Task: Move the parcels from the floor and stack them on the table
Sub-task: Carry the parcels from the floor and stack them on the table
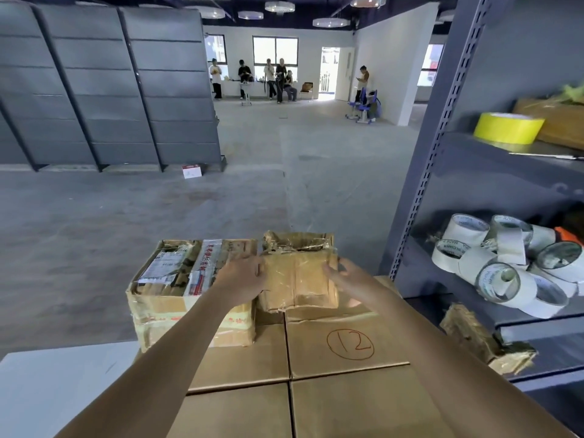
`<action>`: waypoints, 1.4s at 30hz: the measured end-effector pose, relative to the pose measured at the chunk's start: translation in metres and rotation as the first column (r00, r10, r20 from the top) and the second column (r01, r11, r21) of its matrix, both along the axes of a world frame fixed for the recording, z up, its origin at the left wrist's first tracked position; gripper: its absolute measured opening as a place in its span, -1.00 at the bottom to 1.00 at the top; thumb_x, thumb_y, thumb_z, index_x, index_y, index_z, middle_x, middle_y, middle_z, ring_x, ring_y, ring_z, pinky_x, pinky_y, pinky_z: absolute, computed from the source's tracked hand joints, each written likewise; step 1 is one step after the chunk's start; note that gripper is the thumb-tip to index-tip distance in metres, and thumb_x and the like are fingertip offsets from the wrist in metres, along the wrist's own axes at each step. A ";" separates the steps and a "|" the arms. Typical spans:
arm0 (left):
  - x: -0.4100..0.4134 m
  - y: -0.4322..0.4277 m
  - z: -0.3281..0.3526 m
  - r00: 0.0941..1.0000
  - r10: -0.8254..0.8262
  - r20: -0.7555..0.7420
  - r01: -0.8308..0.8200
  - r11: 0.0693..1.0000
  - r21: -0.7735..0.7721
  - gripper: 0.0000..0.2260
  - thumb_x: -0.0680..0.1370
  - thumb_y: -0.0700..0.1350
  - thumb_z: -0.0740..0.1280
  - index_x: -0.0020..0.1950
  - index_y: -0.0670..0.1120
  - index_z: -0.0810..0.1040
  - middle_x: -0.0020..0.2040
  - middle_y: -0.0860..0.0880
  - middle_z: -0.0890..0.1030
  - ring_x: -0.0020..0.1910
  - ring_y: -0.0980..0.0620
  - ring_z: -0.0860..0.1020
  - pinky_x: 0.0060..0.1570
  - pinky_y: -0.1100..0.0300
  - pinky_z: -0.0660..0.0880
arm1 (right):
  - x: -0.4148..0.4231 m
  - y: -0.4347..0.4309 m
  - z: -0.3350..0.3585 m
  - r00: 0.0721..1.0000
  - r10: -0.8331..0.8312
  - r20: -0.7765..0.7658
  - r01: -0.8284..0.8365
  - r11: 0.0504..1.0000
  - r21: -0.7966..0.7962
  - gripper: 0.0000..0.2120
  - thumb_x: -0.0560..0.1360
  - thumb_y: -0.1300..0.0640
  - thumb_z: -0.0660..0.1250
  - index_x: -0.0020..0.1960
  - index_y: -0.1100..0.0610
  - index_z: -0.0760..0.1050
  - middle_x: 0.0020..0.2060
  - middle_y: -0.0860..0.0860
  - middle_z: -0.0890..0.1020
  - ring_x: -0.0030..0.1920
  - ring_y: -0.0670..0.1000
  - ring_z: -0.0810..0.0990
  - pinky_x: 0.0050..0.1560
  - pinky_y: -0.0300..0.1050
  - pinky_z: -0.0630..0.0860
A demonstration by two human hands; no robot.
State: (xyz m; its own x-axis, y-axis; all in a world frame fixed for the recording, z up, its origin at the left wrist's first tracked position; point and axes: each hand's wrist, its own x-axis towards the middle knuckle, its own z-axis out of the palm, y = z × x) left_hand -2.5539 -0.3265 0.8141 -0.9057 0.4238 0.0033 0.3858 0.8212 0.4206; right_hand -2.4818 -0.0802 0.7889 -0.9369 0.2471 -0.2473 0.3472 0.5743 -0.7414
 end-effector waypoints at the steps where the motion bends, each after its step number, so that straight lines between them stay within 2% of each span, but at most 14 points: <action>1: 0.000 -0.004 -0.006 0.999 -0.023 0.030 0.024 0.999 -0.043 -0.58 0.60 0.02 0.13 0.45 -0.01 0.34 0.43 -0.11 0.38 0.39 -0.23 0.34 0.37 -0.14 0.30 | 0.001 -0.001 -0.003 1.000 0.011 -0.002 -0.010 1.000 0.021 -0.26 0.49 -0.39 0.16 0.53 -0.04 0.14 0.44 -0.03 0.38 0.35 0.09 0.44 0.22 0.06 0.42; 3: -0.001 -0.009 -0.015 0.995 -0.098 -0.030 0.093 0.985 -0.149 -0.56 0.60 0.05 0.12 0.49 0.07 0.27 0.49 -0.07 0.28 0.47 -0.17 0.20 0.44 -0.12 0.16 | -0.001 -0.003 -0.012 1.000 0.011 -0.022 -0.009 0.997 0.077 -0.41 0.56 -0.25 0.18 0.47 0.01 0.21 0.39 -0.02 0.44 0.23 0.08 0.54 0.18 0.09 0.50; 6: -0.003 -0.017 -0.026 0.979 -0.173 -0.111 0.148 0.967 -0.206 -0.61 0.58 0.04 0.16 0.42 0.10 0.36 0.50 -0.02 0.23 0.49 -0.11 0.13 0.48 -0.07 0.07 | -0.004 -0.003 -0.021 0.994 -0.019 -0.104 0.030 0.993 0.111 -0.61 0.63 -0.10 0.12 0.38 0.06 0.28 0.32 -0.01 0.48 0.06 0.06 0.63 0.07 0.12 0.58; 10: -0.003 -0.022 -0.031 0.987 -0.122 -0.108 0.114 0.990 -0.078 -0.51 0.56 0.00 0.22 0.49 0.03 0.24 0.49 0.00 0.28 0.48 -0.06 0.17 0.46 -0.01 0.12 | -0.005 -0.003 -0.029 0.993 0.023 -0.115 -0.008 0.992 0.130 -0.55 0.60 -0.05 0.24 0.41 0.06 0.25 0.31 -0.02 0.50 0.23 0.04 0.54 0.11 -0.07 0.43; 14: -0.005 -0.024 -0.029 0.987 -0.126 -0.096 0.122 0.991 -0.047 -0.48 0.57 0.00 0.22 0.52 0.03 0.18 0.50 0.00 0.27 0.48 -0.06 0.19 0.44 0.00 0.14 | -0.010 -0.003 -0.033 0.986 -0.037 -0.164 0.072 0.975 0.212 -0.73 0.64 0.03 0.15 0.31 0.07 0.34 0.01 0.00 0.60 -0.10 -0.01 0.57 -0.15 -0.12 0.48; 19: -0.003 -0.023 -0.033 0.975 -0.174 -0.141 0.156 0.979 -0.129 -0.47 0.55 0.02 0.20 0.51 0.08 0.18 0.51 0.03 0.22 0.50 -0.06 0.13 0.48 -0.01 0.06 | -0.005 0.001 -0.035 0.992 -0.033 -0.124 0.060 0.973 0.223 -0.73 0.65 0.06 0.12 0.34 0.03 0.31 -0.08 0.03 0.62 -0.18 -0.06 0.61 -0.33 -0.20 0.48; 21: -0.003 -0.023 -0.035 0.974 -0.172 -0.150 0.151 0.978 -0.142 -0.46 0.54 0.03 0.21 0.52 0.06 0.18 0.51 0.03 0.20 0.50 -0.05 0.11 0.48 0.01 0.02 | -0.006 -0.006 -0.035 0.991 -0.007 -0.131 0.038 0.971 0.235 -0.70 0.65 0.05 0.13 0.38 0.03 0.28 -0.03 0.03 0.62 -0.19 -0.05 0.61 -0.27 -0.18 0.52; 25: -0.004 -0.023 -0.036 0.977 -0.144 -0.156 0.131 0.987 -0.095 -0.48 0.56 0.01 0.19 0.52 0.03 0.19 0.51 0.04 0.22 0.50 -0.02 0.13 0.47 0.05 0.03 | -0.006 -0.012 -0.035 0.995 -0.004 -0.098 0.027 0.971 0.239 -0.61 0.65 0.03 0.12 0.44 0.10 0.20 0.05 0.04 0.59 -0.10 -0.02 0.56 -0.17 -0.14 0.41; 29: -0.003 -0.021 -0.035 0.980 -0.109 -0.165 0.099 0.993 -0.067 -0.54 0.58 0.02 0.17 0.49 0.01 0.27 0.50 0.05 0.27 0.49 -0.01 0.18 0.47 0.06 0.09 | -0.002 -0.012 -0.034 0.990 -0.034 -0.137 0.071 0.959 0.275 -0.68 0.65 0.04 0.14 0.34 0.14 0.34 0.01 0.04 0.60 0.00 0.04 0.58 -0.06 -0.11 0.45; 31: -0.002 -0.020 -0.035 0.979 -0.111 -0.174 0.099 0.992 -0.075 -0.56 0.59 0.03 0.15 0.48 0.01 0.29 0.50 0.06 0.27 0.49 0.00 0.17 0.47 0.08 0.07 | -0.001 -0.015 -0.034 0.981 -0.064 -0.184 0.116 0.951 0.288 -0.73 0.64 0.05 0.16 0.28 0.15 0.39 -0.04 0.03 0.60 -0.04 0.03 0.57 -0.09 -0.12 0.45; 34: -0.001 -0.020 -0.037 0.974 -0.104 -0.200 0.092 0.993 -0.072 -0.57 0.61 0.03 0.13 0.48 0.01 0.28 0.49 0.06 0.27 0.49 0.02 0.17 0.47 0.11 0.02 | -0.003 -0.018 -0.034 0.982 -0.067 -0.175 0.115 0.954 0.277 -0.70 0.65 0.07 0.13 0.33 0.17 0.35 -0.04 0.06 0.59 -0.07 0.03 0.57 -0.10 -0.09 0.49; 38: 0.000 -0.018 -0.037 0.969 -0.111 -0.221 0.086 0.989 -0.118 -0.59 0.63 0.06 0.08 0.46 0.00 0.32 0.49 0.05 0.27 0.49 0.01 0.16 0.47 0.10 -0.01 | -0.002 -0.019 -0.033 0.995 -0.033 -0.090 0.055 0.966 0.253 -0.57 0.65 0.05 0.12 0.47 0.17 0.18 -0.11 0.06 0.56 -0.32 -0.07 0.49 -0.37 -0.20 0.35; 40: 0.000 -0.017 -0.037 0.971 -0.104 -0.215 0.081 0.990 -0.112 -0.60 0.63 0.06 0.08 0.44 0.00 0.34 0.47 0.05 0.30 0.47 -0.01 0.19 0.46 0.08 0.05 | 0.001 -0.016 -0.033 0.998 -0.003 -0.061 0.018 0.966 0.258 -0.56 0.63 0.04 0.18 0.45 0.16 0.20 0.00 0.07 0.60 -0.18 -0.03 0.58 -0.24 -0.17 0.47; 42: 0.001 -0.016 -0.037 0.968 -0.100 -0.229 0.072 0.989 -0.126 -0.61 0.62 0.06 0.08 0.42 0.01 0.36 0.45 0.05 0.32 0.45 -0.03 0.22 0.44 0.06 0.10 | 0.005 -0.013 -0.036 0.999 0.015 -0.041 -0.003 0.962 0.273 -0.58 0.61 0.05 0.21 0.42 0.16 0.26 0.16 0.08 0.58 0.06 0.05 0.60 0.03 -0.07 0.54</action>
State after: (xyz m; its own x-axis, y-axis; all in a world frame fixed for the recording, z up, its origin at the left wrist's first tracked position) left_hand -2.5534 -0.3423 0.7771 -0.8456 0.5100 0.1576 0.5334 0.8184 0.2139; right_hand -2.4772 -0.0933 0.7529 -0.9475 0.2913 -0.1320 0.3130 0.7598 -0.5699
